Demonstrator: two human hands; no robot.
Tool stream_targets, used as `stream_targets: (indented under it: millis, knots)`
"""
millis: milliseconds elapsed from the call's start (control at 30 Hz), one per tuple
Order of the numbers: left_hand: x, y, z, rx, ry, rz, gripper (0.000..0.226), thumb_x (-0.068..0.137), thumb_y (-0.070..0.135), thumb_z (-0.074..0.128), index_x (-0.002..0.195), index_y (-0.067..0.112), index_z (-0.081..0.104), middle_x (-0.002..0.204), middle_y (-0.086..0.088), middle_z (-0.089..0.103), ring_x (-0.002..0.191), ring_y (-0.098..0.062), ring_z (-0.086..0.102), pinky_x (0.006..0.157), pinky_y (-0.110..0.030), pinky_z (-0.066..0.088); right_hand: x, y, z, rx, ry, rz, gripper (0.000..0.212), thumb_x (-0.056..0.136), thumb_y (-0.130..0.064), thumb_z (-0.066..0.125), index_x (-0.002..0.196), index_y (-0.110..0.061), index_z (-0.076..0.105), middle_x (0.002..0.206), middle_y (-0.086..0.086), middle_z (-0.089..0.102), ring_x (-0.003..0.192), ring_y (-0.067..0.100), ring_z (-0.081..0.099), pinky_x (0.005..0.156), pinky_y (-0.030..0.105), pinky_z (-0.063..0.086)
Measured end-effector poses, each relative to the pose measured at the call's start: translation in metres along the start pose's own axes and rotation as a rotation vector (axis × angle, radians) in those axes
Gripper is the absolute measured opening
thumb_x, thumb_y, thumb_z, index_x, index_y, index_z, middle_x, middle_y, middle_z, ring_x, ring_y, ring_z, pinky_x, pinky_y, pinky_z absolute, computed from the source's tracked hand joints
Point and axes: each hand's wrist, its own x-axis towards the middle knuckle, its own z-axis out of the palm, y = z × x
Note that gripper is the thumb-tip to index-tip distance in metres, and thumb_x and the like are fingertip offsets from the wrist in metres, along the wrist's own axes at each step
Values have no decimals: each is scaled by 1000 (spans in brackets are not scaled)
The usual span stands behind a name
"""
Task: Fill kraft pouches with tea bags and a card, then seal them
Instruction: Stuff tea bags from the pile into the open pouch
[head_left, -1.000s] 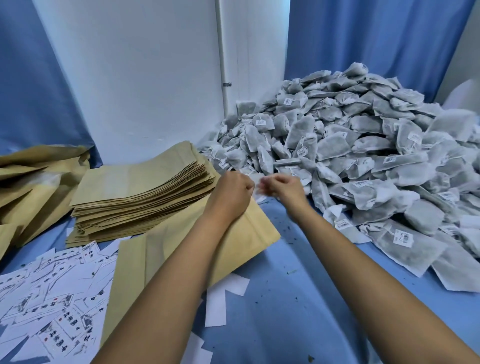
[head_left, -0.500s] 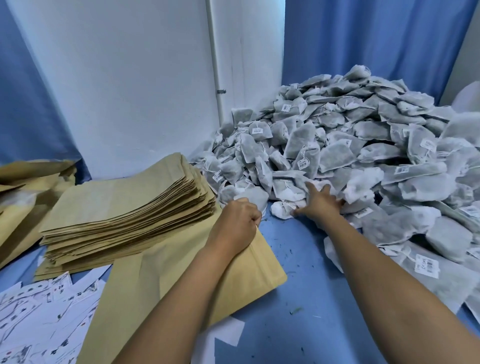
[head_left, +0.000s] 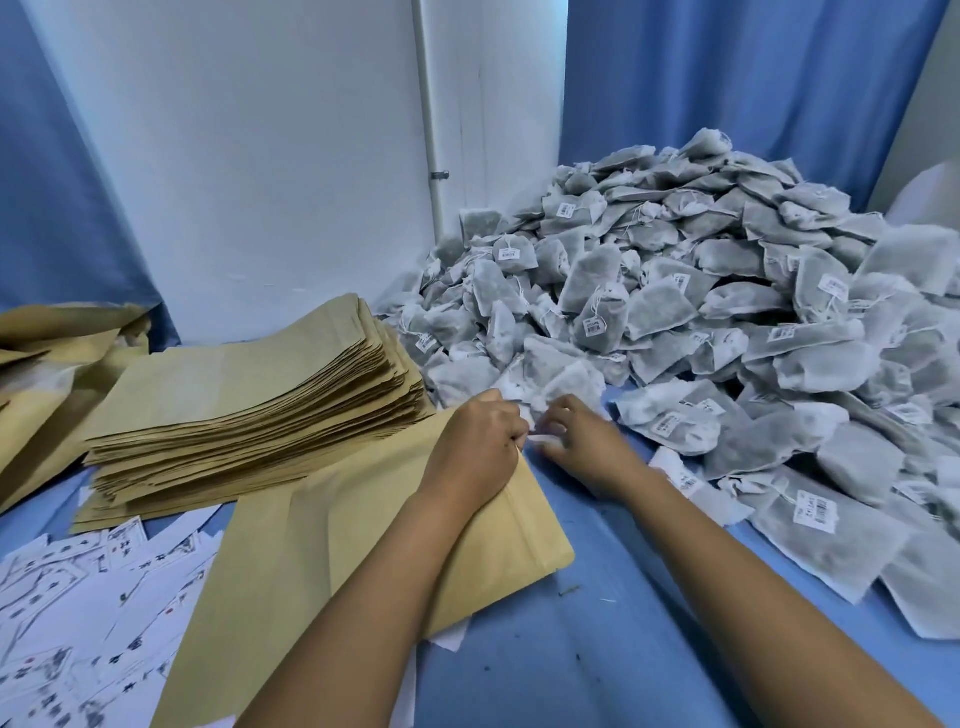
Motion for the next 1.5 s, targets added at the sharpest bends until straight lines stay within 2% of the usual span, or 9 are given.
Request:
stream_targets:
  millis: [133, 267, 500, 567, 667, 800, 900, 1067, 1500]
  knots:
    - [-6, -2, -3, -5, 23, 23, 21, 50, -8, 32, 42, 5, 47, 46, -8, 46, 59, -21, 42, 49, -39, 44, -15, 20, -43, -267, 460, 289, 41, 88, -34, 53, 124, -16, 54, 146, 12, 34, 126, 33, 42, 103, 46, 35]
    - [-7, -5, -7, -15, 39, -24, 26, 52, -14, 34, 44, 10, 41, 46, -4, 39, 59, -19, 36, 66, -52, 50, -22, 83, -90, -463, 231, 829, 96, 81, -65, 54, 152, -19, 10, 155, 27, -5, 140, 53, -5, 109, 66, 2]
    - [0, 1, -1, 0, 27, -29, 24, 52, -13, 35, 44, 6, 47, 48, 2, 41, 61, -18, 37, 57, -47, 48, -12, 99, -83, -345, 166, 828, 97, 74, -62, 64, 149, -22, 18, 151, 30, 17, 136, 48, 24, 108, 62, 20]
    - [1, 1, -1, 0, 21, -37, 25, 52, -13, 35, 44, 8, 45, 48, 1, 41, 62, -18, 37, 56, -46, 46, -10, 87, -73, -151, 204, 786, 85, 74, -53, 68, 142, -18, 29, 136, 24, 46, 117, 38, 49, 96, 50, 41]
    - [0, 1, -1, -8, 18, -44, 26, 52, -12, 35, 44, 12, 42, 47, -5, 45, 62, -19, 38, 54, -42, 45, -8, 55, -44, 14, 152, 606, 58, 78, -40, 69, 121, -10, 43, 114, 16, 60, 92, 28, 57, 68, 29, 42]
    - [-1, 1, 1, -6, -2, -57, 18, 52, -11, 34, 42, 1, 45, 47, -13, 50, 61, -20, 39, 50, -42, 40, -7, 43, -38, 61, 261, 436, 31, 84, -39, 58, 95, -12, 51, 108, 19, 61, 85, 29, 54, 71, 33, 41]
    - [-1, 0, 6, 1, 0, -51, 18, 51, -12, 35, 42, 1, 44, 46, -13, 47, 61, -19, 39, 50, -40, 39, -14, 79, -74, -332, 575, 664, 61, 84, -46, 57, 129, -6, 48, 147, 24, 30, 132, 41, 30, 108, 54, 22]
    - [0, 1, 14, -24, -25, -36, 20, 49, -13, 34, 44, 3, 45, 48, -10, 50, 63, -20, 42, 51, -41, 41, -34, 123, -111, -205, 216, 1209, 89, 84, -60, 53, 152, -21, 11, 156, 27, 0, 139, 53, 1, 109, 67, 2]
    - [0, 14, 16, 14, -44, -18, 19, 50, -10, 33, 43, 1, 47, 48, -12, 48, 61, -27, 48, 48, -44, 44, -18, 40, -43, -75, 67, 563, 58, 91, -56, 41, 140, -26, 40, 138, 13, 50, 127, 33, 45, 106, 45, 29]
